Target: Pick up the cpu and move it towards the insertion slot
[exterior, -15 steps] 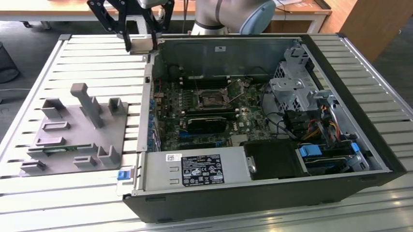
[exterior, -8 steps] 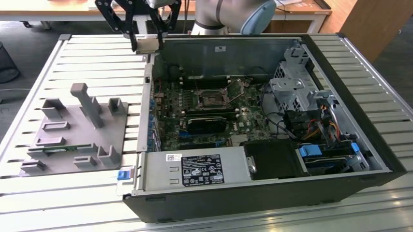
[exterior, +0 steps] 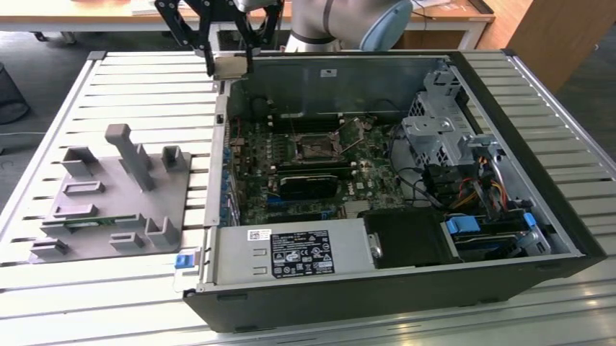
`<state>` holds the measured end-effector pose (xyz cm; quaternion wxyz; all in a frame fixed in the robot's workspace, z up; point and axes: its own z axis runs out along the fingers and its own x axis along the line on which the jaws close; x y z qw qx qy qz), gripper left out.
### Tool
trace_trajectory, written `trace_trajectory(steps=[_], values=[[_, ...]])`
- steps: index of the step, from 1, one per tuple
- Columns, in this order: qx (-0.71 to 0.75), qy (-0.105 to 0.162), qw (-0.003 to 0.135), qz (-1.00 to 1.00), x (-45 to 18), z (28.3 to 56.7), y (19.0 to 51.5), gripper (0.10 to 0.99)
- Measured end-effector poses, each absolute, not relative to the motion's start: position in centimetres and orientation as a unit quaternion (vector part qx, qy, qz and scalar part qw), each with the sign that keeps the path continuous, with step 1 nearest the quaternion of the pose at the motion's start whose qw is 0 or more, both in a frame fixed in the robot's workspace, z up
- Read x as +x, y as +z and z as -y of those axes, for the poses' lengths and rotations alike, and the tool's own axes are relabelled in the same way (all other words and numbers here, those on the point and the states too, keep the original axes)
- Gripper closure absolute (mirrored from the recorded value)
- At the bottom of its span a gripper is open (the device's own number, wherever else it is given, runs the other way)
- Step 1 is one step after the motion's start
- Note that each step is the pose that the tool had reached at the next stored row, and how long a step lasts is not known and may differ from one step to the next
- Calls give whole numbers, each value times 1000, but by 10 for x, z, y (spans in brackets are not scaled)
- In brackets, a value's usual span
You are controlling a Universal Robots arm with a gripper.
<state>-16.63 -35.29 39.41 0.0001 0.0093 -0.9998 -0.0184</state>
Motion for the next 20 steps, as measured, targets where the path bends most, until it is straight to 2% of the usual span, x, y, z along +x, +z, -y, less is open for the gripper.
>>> trace_trajectory(steps=[20], values=[[10, -18, 0, 1000, -135, 344, 394, 541]])
